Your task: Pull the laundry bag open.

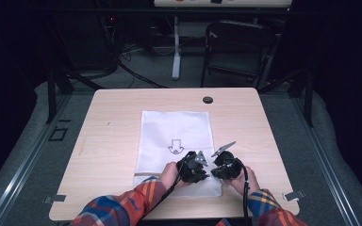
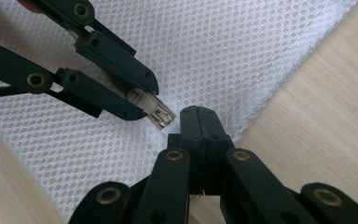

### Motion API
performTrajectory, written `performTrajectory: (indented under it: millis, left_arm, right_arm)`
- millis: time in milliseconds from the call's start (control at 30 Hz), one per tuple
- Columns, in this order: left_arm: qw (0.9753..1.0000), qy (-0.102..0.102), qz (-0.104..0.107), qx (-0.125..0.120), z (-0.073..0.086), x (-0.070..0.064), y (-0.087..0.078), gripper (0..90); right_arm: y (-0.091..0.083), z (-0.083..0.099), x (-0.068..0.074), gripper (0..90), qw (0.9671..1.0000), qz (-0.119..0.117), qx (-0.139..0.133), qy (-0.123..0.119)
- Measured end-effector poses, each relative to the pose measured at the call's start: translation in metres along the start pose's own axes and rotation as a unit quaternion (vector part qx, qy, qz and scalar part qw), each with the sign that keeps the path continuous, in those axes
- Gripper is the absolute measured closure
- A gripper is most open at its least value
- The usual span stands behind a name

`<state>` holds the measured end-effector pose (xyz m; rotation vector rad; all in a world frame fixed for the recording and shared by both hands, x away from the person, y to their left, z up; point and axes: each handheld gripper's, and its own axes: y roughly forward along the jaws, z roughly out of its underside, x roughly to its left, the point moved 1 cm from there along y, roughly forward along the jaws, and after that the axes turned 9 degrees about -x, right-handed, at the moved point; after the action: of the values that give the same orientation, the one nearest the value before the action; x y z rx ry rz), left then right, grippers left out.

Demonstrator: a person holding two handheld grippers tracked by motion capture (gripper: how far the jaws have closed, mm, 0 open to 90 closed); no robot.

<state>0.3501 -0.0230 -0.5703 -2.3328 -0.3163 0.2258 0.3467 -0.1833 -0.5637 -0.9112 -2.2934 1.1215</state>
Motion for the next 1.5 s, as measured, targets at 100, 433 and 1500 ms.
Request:
performTrajectory:
  millis: [100,433,1500]
  left_arm:
    - [1.0000,0.000,0.001,-0.003,0.000,0.001,0.000,81.0]
    - [1.0000,0.008,0.000,0.005,0.001,0.000,-0.001,80.9]
    - [0.9991,-0.014,0.033,-0.025,0.002,0.010,0.007,81.4]
  right_arm:
    - [0.000,0.000,0.000,90.0,1.0000,-0.003,-0.004,0.003]
    - [0.001,0.001,0.001,90.0,0.9999,-0.003,-0.010,0.012]
    - [0.001,-0.001,-0.003,90.0,0.9997,-0.010,-0.001,0.021]
